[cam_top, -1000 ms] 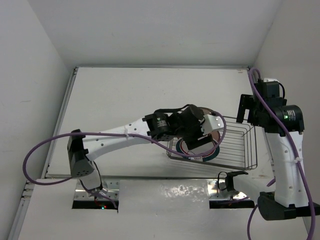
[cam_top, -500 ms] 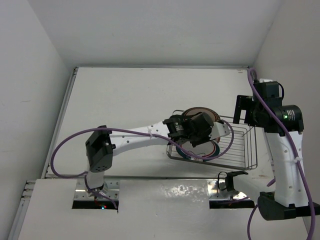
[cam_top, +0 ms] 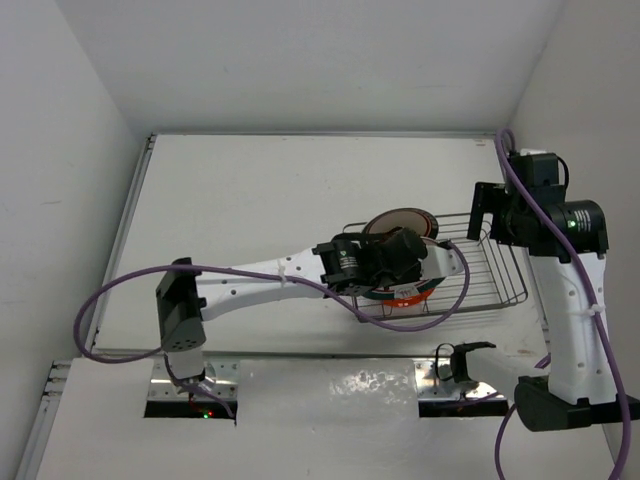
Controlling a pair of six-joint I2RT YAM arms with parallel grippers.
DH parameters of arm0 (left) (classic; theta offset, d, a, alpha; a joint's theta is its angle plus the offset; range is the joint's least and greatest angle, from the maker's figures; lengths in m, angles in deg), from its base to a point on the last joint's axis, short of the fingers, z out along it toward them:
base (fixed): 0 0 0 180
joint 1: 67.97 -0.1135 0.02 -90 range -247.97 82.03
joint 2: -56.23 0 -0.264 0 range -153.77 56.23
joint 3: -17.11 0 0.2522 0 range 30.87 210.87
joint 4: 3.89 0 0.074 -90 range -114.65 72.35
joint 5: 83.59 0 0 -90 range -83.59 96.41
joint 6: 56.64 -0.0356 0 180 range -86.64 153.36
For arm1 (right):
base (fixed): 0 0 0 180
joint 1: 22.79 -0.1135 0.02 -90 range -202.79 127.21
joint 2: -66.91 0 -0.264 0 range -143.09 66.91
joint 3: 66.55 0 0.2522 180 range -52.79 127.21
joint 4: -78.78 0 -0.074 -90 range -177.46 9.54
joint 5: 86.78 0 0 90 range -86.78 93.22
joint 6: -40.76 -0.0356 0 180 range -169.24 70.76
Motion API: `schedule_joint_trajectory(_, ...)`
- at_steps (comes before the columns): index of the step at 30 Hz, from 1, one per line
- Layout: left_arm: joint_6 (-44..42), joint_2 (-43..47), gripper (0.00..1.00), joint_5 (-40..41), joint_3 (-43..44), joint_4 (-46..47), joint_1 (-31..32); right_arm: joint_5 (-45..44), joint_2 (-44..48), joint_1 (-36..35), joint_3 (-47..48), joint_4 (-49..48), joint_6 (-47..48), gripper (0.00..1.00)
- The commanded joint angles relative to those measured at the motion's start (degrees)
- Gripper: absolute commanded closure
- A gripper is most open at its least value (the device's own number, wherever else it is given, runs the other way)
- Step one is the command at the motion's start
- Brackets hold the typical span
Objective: Unload the plates from the dish rack
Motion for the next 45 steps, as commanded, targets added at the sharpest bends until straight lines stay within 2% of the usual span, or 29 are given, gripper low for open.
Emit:
schedule_joint_trajectory(1, -7.0, 6.9, 1.00, 4.6, 3.0, 4.4, -0.4, -0.4, -1.0, -0.5, 2.2, -0.7, -0.7, 0.01)
schedule_joint_trajectory(6, -7.7, 11.4, 1.00, 9.5, 5.2, 4.2, -0.5, -1.2, -1.3, -0.4, 3.3, -1.1, -1.1, 0.01)
schedule_joint_trajectory(11, -8.2, 20.8, 1.00, 17.8, -1.9, 13.4, -0.8, -3.5, -2.2, -0.4, 5.3, -0.5, -3.0, 0.01)
schedule_joint_trajectory(12, -8.2, 23.9, 1.00, 21.8, -3.8, 15.6, -1.4, -4.2, -2.0, -0.4, 5.6, -0.6, -3.6, 0.01)
schedule_joint_trajectory(14, -6.5, 26.4, 1.00, 25.0, -7.6, 19.4, -5.4, -5.7, -1.3, -0.4, 5.8, -1.5, -4.7, 0.01)
schedule_joint_trajectory(15, -2.4, 28.0, 1.00, 26.7, -8.1, 19.1, -7.4, -5.7, -1.1, -0.4, 5.8, -2.0, -5.0, 0.01)
schedule_joint_trajectory(17, 3.8, 29.7, 1.00, 27.3, -8.8, 18.0, -15.3, -5.3, -0.5, -0.4, 5.5, -3.2, -5.2, 0.01)
schedule_joint_trajectory(18, 11.1, 31.0, 0.93, 27.7, -9.9, 18.2, -21.8, -4.3, -0.5, -0.4, 5.1, -3.8, -5.5, 0.01)
schedule_joint_trajectory(19, 15.5, 31.2, 0.92, 28.0, -10.2, 17.3, -25.7, -3.5, -0.6, -0.4, 5.1, -4.0, -5.6, 0.01)
schedule_joint_trajectory(20, 20.2, 31.0, 0.92, 26.6, -10.0, 15.3, -30.2, -2.6, -0.7, -0.4, 4.3, -4.4, -5.8, 0.01)
schedule_joint_trajectory(21, 29.0, 29.6, 0.92, 19.9, -10.1, 13.6, -34.7, -0.4, -0.9, -0.4, 3.8, -4.7, -6.0, 0.01)
schedule_joint_trajectory(22, 33.0, 28.5, 0.97, 15.2, -10.4, 10.5, -44.2, 0.7, -0.9, -0.4, 2.7, -5.9, -6.5, 0.01)
schedule_joint_trajectory(23, 37.1, 27.0, 1.00, 5.0, -10.7, 9.3, -49.5, 1.9, -0.7, -0.4, 2.2, -6.5, -6.7, 0.01)
schedule_joint_trajectory(24, 44.4, 23.7, 1.00, -0.8, -11.4, 8.6, -54.0, 3.5, -0.5, -0.4, 1.5, -7.1, -7.0, 0.01)
schedule_joint_trajectory(25, 47.5, 21.7, 1.00, -7.2, -13.1, 8.9, -63.1, 4.1, -0.3, -0.4, 0.8, -8.1, -7.2, 0.01)
schedule_joint_trajectory(26, 50.0, 20.0, 1.00, -19.1, -14.6, 10.9, -66.8, 4.6, -0.1, -0.4, 0.5, -8.5, -7.4, 0.01)
schedule_joint_trajectory(27, 54.1, 16.7, 1.00, -23.9, -16.6, 17.9, -69.5, 5.1, 0.1, -0.4, 0.2, -9.0, -7.4, 0.01)
schedule_joint_trajectory(28, 56.3, 15.0, 1.00, -27.4, -19.6, 21.1, -74.1, 6.3, 0.6, -0.4, -0.6, -9.8, -7.8, 0.01)
schedule_joint_trajectory(29, 59.5, 11.1, 1.00, -31.5, -20.6, 23.8, -75.4, 7.1, 0.9, -0.4, -1.1, -10.4, -8.0, 0.01)
schedule_joint_trajectory(32, 62.7, 2.7, 1.00, -35.5, -20.8, 30.8, -78.0, 10.8, 2.0, -0.4, -3.2, -12.4, -9.0, 0.01)
schedule_joint_trajectory(35, 64.1, -3.7, 1.00, -35.9, -19.2, 34.9, -78.3, 12.8, 2.7, -0.4, -4.5, -12.9, -9.3, 0.01)
schedule_joint_trajectory(37, 64.7, -6.1, 0.96, -37.1, -18.1, 35.7, -78.6, 12.8, 3.2, -0.4, -4.9, -12.7, -8.8, 0.01)
schedule_joint_trajectory(38, 64.6, -7.8, 0.92, -36.6, -17.8, 35.8, -78.6, 12.9, 3.3, -0.4, -5.0, -12.6, -8.6, 0.01)
schedule_joint_trajectory(40, 64.7, -9.3, 0.78, -35.8, -17.4, 35.7, -78.7, 12.7, 3.6, -0.4, -5.5, -12.3, -7.9, 0.01)
schedule_joint_trajectory(41, 65.3, -10.9, 0.76, -36.5, -17.4, 36.0, -78.9, 12.5, 3.8, -0.4, -5.8, -12.2, -7.8, 0.01)
schedule_joint_trajectory(43, 65.2, -12.0, 0.62, -36.6, -17.3, 35.5, -79.0, 12.2, 4.1, -0.4, -6.4, -11.9, -7.3, 0.01)
schedule_joint_trajectory(44, 64.5, -12.3, 0.55, -35.5, -17.2, 33.9, -79.0, 12.2, 4.2, -0.4, -6.5, -11.9, -7.3, 0.01)
schedule_joint_trajectory(45, 64.2, -11.9, 0.41, -34.8, -17.6, 33.3, -79.0, 12.0, 4.2, -0.4, -6.5, -11.5, -6.9, 0.01)
